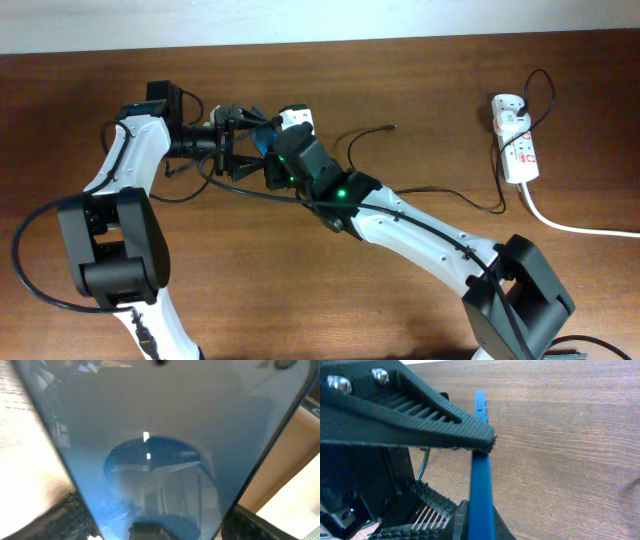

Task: Plug charger to phone and switch on socket
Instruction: 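Grasp the phone with the right gripper and open the left gripper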

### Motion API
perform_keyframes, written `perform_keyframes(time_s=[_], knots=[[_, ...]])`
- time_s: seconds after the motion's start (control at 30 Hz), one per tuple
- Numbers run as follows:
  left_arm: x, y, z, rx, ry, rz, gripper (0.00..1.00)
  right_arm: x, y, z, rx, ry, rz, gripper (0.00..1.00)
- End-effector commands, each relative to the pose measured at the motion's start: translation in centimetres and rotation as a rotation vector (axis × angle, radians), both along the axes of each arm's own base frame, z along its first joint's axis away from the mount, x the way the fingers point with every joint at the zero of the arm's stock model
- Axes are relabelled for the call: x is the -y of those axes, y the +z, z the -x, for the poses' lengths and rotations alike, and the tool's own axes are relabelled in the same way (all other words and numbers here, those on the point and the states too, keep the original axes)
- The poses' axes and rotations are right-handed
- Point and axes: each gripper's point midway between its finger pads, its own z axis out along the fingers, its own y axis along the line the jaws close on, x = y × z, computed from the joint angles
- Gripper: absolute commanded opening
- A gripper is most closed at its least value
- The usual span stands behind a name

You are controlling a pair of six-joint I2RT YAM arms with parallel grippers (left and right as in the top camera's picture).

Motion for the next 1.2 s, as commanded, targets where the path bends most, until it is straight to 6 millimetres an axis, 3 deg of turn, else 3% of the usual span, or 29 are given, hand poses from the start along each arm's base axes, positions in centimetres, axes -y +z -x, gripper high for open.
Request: perform_keyframes(time_s=[0.0,0.1,0.17,0.2,0.23,0.27,0.3,0.37,0.4,0.47,0.5,0.53,0.57,0.63,0.67,0.7,0.73,0.8,0.83,0.87,0.9,0.93,1.03,1.13,1.17], knots=[[0.1,1.2,0.0,0.071,-0.008,-0.014,0.99,-0.4,2.3,-0.2,0.029,0.015,-0.026,0.04],[-2.7,2.0,-2.6,0.172,0.064,-0.044,0.99,2.0,3.0,-1.9,0.035,-0.041,-0.031,0.04],[-6.3,6.7,-5.5,0.409,0.127,-0.104,0.99,6.3,5.3,-3.2,0.038,-0.122,-0.035,0.04],[-8.5,11.4,-5.9,0.645,0.144,-0.193,0.99,10.2,6.3,-3.1,0.006,-0.186,-0.012,0.04],[-9.3,13.7,-5.4,0.758,0.146,-0.243,0.99,12.3,6.6,-2.8,-0.017,-0.220,0.006,0.04],[-10.9,16.4,-4.2,0.892,0.166,-0.388,0.99,14.6,7.1,-2.4,-0.040,-0.258,0.023,0.04],[-12.6,17.8,-2.8,0.929,0.198,-0.560,0.99,16.3,7.6,-2.0,-0.052,-0.286,0.031,0.04],[-17.2,21.5,4.7,0.885,0.313,-1.033,0.99,18.7,8.5,-0.6,-0.077,-0.320,0.047,0.04],[-18.0,23.1,9.1,0.873,0.344,-1.186,0.99,19.1,8.7,-0.1,-0.085,-0.323,0.052,0.04],[-19.2,24.4,16.6,0.851,0.401,-1.401,0.99,19.6,9.1,1.1,-0.100,-0.322,0.062,0.04],[-19.5,23.6,20.2,0.832,0.474,-1.456,0.99,19.8,9.4,1.6,-0.099,-0.323,0.063,0.04],[-19.8,22.0,21.8,0.781,0.567,-1.445,0.99,20.0,9.8,1.9,-0.097,-0.323,0.061,0.04],[-20.2,19.2,22.1,0.710,0.648,-1.408,0.99,20.4,10.3,2.5,-0.094,-0.325,0.060,0.04],[-18.7,13.7,18.2,0.710,0.660,-1.155,0.99,22.2,11.0,4.2,-0.094,-0.369,0.101,0.04],[-16.7,10.9,14.6,0.742,0.646,-0.897,0.99,23.4,11.6,5.6,-0.095,-0.395,0.123,0.04],[-15.5,9.3,12.5,0.756,0.620,-0.731,0.99,24.4,11.9,6.5,-0.110,-0.443,0.102,0.04],[-14.4,5.7,9.5,0.688,0.564,-0.548,0.99,27.0,12.0,8.3,-0.170,-0.584,0.035,0.04],[-11.8,3.2,7.0,0.635,0.459,-0.394,0.99,28.6,11.4,9.1,-0.224,-0.723,-0.081,0.04],[-8.9,2.3,5.2,0.629,0.381,-0.278,0.99,27.9,10.1,8.8,-0.260,-0.764,-0.180,0.04],[-6.5,2.4,4.1,0.647,0.329,-0.194,0.99,25.6,8.7,7.5,-0.290,-0.702,-0.281,0.04],[-4.6,3.0,3.5,0.665,0.289,-0.123,0.99,22.1,7.5,6.0,-0.305,-0.554,-0.400,0.04],[-3.2,4.8,3.5,0.682,0.258,-0.034,0.99,17.3,7.2,4.5,-0.291,-0.318,-0.572,0.04],[-2.6,7.0,4.3,0.578,0.233,0.088,0.99,14.9,4.6,2.5,-0.356,-0.275,-0.705,0.04],[-0.7,6.9,4.7,0.355,0.243,0.150,0.97,8.3,6.7,1.3,-0.289,-0.003,-0.869,0.04],[0.1,6.7,4.0,0.359,0.276,0.130,0.97,6.7,6.8,1.8,-0.309,0.025,-0.903,0.04]])
